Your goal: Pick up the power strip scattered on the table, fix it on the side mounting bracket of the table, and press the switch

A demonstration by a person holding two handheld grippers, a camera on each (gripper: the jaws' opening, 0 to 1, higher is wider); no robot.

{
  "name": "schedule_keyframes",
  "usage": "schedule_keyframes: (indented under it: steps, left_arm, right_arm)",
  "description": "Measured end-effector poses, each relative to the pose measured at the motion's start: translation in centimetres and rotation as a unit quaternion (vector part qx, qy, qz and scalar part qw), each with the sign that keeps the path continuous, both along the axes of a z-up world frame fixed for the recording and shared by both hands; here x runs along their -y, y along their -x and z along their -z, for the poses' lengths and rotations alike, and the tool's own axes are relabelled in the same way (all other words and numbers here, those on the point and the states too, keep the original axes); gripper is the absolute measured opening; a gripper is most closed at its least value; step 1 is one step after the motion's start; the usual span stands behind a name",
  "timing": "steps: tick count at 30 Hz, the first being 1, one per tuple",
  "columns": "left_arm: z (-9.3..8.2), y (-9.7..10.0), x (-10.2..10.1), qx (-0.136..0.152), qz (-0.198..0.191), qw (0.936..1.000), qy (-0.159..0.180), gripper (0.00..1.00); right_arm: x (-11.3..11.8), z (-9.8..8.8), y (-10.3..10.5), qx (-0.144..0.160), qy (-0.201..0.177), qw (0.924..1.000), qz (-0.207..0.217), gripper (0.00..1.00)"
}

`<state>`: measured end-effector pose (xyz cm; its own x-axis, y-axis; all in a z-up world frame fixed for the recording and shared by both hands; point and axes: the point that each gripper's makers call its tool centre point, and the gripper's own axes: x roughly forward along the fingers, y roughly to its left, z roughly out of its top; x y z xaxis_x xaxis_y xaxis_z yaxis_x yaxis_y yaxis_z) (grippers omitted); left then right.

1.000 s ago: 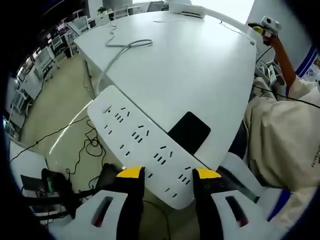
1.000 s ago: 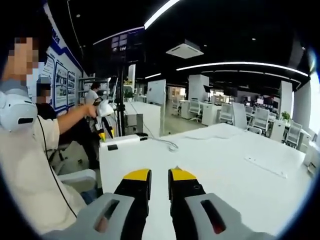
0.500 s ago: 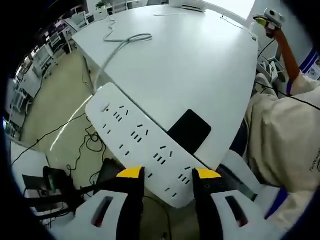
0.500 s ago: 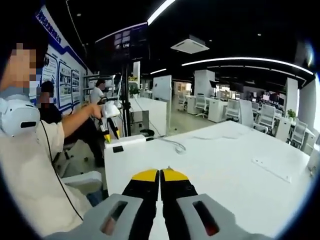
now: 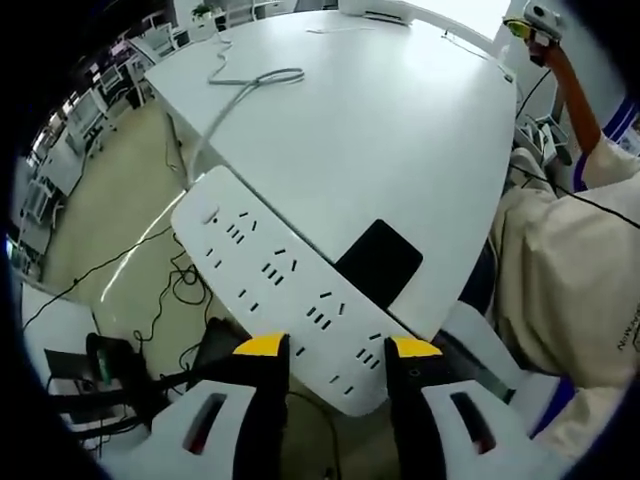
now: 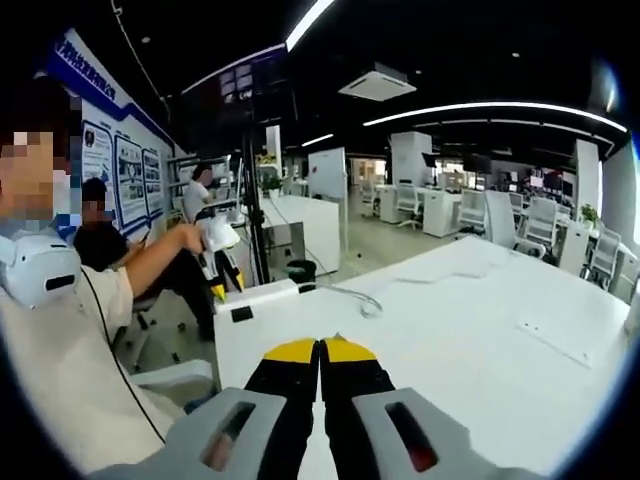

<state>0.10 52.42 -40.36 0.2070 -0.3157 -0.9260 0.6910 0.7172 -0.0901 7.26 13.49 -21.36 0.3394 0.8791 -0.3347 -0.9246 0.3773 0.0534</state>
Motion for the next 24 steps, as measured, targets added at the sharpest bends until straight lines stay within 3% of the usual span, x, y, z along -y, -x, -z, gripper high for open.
schedule_keyframes:
  steps: [12, 24]
  left_arm:
    - [0.0, -0.1, 0.1, 0.005, 0.001, 1.0000, 0.004, 0.42]
    - [0.1, -0.3, 0.1, -0.002, 0.001, 1.0000, -0.002, 0.42]
  right_arm:
    - [-4.2, -2.6, -1.2, 0.003, 0.028, 0.9993, -0.024, 0.00]
    - [-9.1, -3.1, -2.1, 0.001, 0.050, 0.9968, -0.061, 0.00]
